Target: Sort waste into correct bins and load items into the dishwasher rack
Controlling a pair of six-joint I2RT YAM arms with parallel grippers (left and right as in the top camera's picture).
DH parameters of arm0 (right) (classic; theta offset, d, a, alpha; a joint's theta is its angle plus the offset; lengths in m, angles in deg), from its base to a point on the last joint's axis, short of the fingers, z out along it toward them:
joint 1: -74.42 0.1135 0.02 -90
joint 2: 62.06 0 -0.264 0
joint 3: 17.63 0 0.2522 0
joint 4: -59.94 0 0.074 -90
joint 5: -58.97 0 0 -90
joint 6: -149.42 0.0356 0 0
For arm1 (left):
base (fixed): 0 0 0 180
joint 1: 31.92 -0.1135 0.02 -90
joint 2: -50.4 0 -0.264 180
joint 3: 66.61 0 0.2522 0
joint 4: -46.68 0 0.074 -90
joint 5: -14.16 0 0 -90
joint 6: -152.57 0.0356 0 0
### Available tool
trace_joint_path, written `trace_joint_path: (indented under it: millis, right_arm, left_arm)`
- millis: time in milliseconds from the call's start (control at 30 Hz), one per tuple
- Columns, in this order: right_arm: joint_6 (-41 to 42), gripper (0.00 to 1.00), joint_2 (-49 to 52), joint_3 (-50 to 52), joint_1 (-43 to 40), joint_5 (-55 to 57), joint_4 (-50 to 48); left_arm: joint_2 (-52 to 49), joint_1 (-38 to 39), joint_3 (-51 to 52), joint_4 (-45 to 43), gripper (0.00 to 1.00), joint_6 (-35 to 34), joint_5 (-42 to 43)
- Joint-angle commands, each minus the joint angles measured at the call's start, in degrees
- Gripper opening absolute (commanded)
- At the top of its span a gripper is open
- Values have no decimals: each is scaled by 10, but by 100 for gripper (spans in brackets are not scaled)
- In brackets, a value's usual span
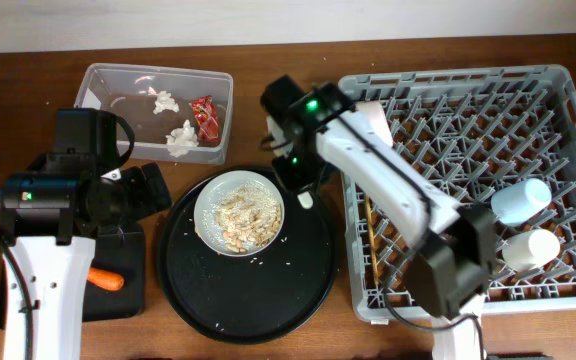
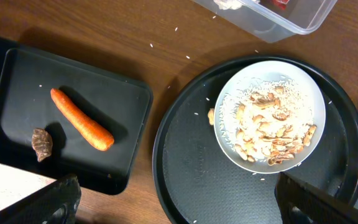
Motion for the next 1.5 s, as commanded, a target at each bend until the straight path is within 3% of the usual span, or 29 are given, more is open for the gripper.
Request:
trace_joint_path:
  millis: [0, 133, 267, 333, 367, 433, 500, 567, 633, 667, 733, 833, 967, 1000, 1167, 1333, 1367, 1400, 1433, 1467]
  right_arm:
    - [50, 14, -56, -46, -38, 18, 39]
    - [72, 15, -60, -5, -129, 21, 76]
    - [72, 16, -60, 190, -136, 21, 24]
    - [72, 44, -61, 219, -134, 27, 7]
    - [72, 51, -70, 197, -134, 42, 14]
    - [72, 54, -97, 156, -134, 45, 29]
    - [72, 56, -155, 105, -134, 42, 40]
    - [75, 61, -215, 67, -142, 42, 44]
    - [87, 72, -276, 30, -170, 42, 46]
    - [96, 79, -307, 19, -192, 42, 45]
    - [106, 86, -354, 18, -239, 42, 47]
    - [106, 88, -362, 18, -264, 42, 64]
    - [106, 88, -346, 18, -264, 40, 82]
    - [106, 88, -344, 18, -264, 40, 87]
    - [106, 87, -344, 18, -264, 40, 90]
    - [106, 87, -344, 18, -264, 40, 94]
    - [106, 87, -344, 18, -264, 40, 94]
    - [106, 87, -344, 18, -264, 40, 95]
    - [106, 87, -344, 18, -264, 40, 98]
    - [106, 87, -344, 18, -264, 40, 99]
  left_arm:
    - [3, -3, -4, 0, 99, 1, -8]
    - [3, -3, -4, -4, 99, 0, -8]
    - [3, -3, -4, -9, 99, 1, -8]
    - [3, -3, -4, -8, 99, 1, -8]
    - [3, -3, -4, -9, 100, 1, -2]
    - [3, -3, -3, -9, 99, 28, 32]
    - [3, 13, -3, -10, 99, 120, 127]
    - [0, 71, 12, -13, 99, 165, 129]
    - [-5, 139, 68, -38, 98, 164, 128]
    - [-12, 182, 123, -81, 93, 164, 127]
    - [-54, 264, 226, -159, 72, 166, 127]
    - [-149, 339, 268, -245, 64, 218, 120]
    - [-238, 376, 268, -312, 61, 240, 88]
    - [-261, 377, 268, -332, 56, 245, 71]
    - [-294, 377, 268, -351, 54, 265, 43]
    - [-305, 377, 268, -372, 42, 265, 32]
    - [-305, 377, 269, -382, 33, 265, 33]
    - [-305, 377, 269, -379, 14, 265, 33]
    - [-305, 377, 270, -377, 4, 265, 33]
    - [-305, 377, 271, -377, 0, 265, 33]
